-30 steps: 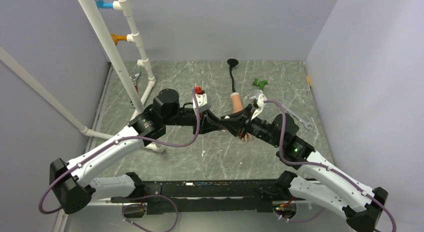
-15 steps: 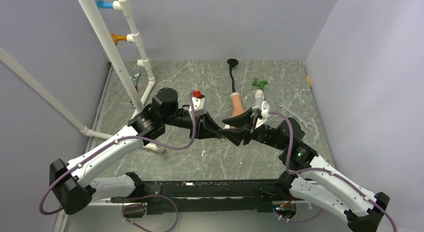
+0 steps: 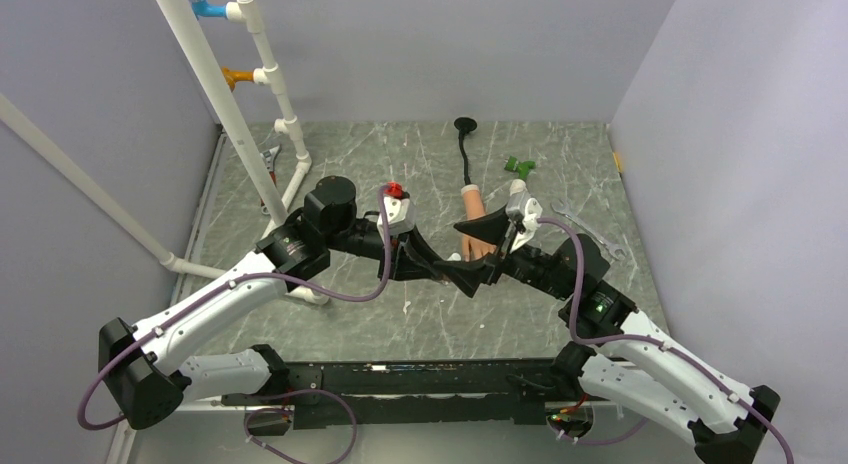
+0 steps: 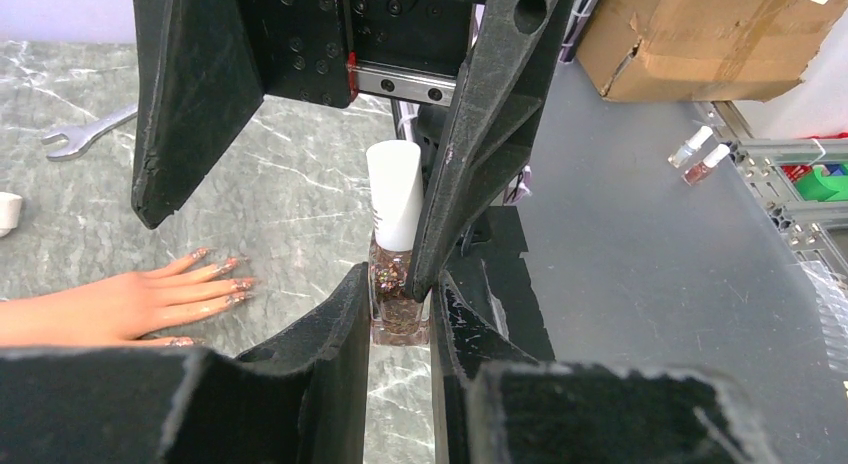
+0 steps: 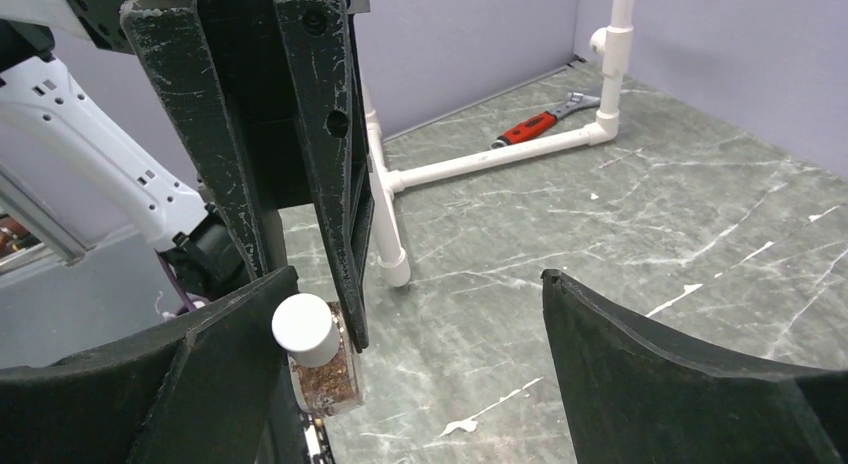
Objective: Paint the nails
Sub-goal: Unscrew the nail polish bottle.
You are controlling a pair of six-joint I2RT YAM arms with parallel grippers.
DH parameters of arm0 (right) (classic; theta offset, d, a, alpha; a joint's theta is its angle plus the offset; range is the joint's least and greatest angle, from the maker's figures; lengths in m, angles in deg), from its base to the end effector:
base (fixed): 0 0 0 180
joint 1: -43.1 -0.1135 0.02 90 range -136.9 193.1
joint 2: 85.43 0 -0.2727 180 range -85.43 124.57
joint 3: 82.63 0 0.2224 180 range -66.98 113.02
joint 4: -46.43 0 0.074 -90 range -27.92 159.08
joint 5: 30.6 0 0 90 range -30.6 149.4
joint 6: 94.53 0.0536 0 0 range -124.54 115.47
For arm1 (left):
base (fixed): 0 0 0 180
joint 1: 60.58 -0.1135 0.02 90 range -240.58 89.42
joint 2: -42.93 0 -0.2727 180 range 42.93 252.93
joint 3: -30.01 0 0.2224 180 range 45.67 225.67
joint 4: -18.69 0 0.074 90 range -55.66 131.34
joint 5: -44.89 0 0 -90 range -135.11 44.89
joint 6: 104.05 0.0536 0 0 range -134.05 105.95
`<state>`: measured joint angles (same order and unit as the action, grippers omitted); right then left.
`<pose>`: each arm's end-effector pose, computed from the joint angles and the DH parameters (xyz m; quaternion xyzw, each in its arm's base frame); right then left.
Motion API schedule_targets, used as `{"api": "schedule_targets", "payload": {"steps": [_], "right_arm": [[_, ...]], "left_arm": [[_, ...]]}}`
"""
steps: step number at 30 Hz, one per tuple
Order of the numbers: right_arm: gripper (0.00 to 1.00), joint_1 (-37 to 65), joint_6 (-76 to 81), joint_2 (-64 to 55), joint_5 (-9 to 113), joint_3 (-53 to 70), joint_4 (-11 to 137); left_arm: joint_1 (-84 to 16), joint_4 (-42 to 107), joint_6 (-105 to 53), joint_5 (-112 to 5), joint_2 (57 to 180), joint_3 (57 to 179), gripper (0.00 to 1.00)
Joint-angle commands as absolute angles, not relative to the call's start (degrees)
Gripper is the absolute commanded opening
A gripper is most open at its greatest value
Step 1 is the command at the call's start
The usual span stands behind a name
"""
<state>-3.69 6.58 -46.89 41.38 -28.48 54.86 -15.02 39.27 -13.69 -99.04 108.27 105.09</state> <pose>0.0871 0.1170 0.3589 -0.3119 0.5859 0.4492 0.5980 0.1295 -0.1939 0.3791 0.5340 0.5198 -0.5409 0.3900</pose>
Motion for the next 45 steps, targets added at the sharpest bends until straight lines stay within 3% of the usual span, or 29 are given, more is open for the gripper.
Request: {"api": "schedule_targets", "payload": {"steps": [1, 10, 19, 24, 32, 36, 42, 45], "right_arm": [[0.94, -4.3, 10.6, -48.4, 39.6, -25.8, 52.0], [0.96, -4.2, 18.8, -45.7, 48.4, -19.8, 58.1], [0.95, -4.2, 26.6, -44.1, 58.6, -17.8, 61.2], [0.77, -4.3, 28.9, -42.3, 63.9, -15.9, 66.1], [0.52, -4.3, 27.8, -38.5, 62.0, -12.8, 68.5], [0.45, -4.3, 27.6, -37.0, 60.9, -12.5, 68.1], [0.41, -4.3, 26.3, -35.0, 59.7, -11.3, 68.5], [0.32, -4.4, 25.2, -34.9, 58.0, -11.3, 68.8]], "left_arm": [[-15.9, 35.7, -13.6, -94.0, 107.3, 106.1, 0.00], [-16.3, 37.4, -14.6, -82.5, 107.2, 106.5, 0.00], [-16.8, 36.3, -16.3, -80.1, 106.3, 105.8, 0.00], [-16.8, 36.2, -16.4, -78.9, 106.0, 105.5, 0.00], [-16.8, 36.9, -16.4, -78.8, 106.8, 106.1, 0.00], [-16.8, 37.2, -16.2, -78.4, 106.8, 106.2, 0.00], [-16.8, 37.6, -16.1, -78.2, 106.9, 106.4, 0.00], [-16.7, 37.8, -16.0, -78.1, 106.9, 106.5, 0.00]]}}
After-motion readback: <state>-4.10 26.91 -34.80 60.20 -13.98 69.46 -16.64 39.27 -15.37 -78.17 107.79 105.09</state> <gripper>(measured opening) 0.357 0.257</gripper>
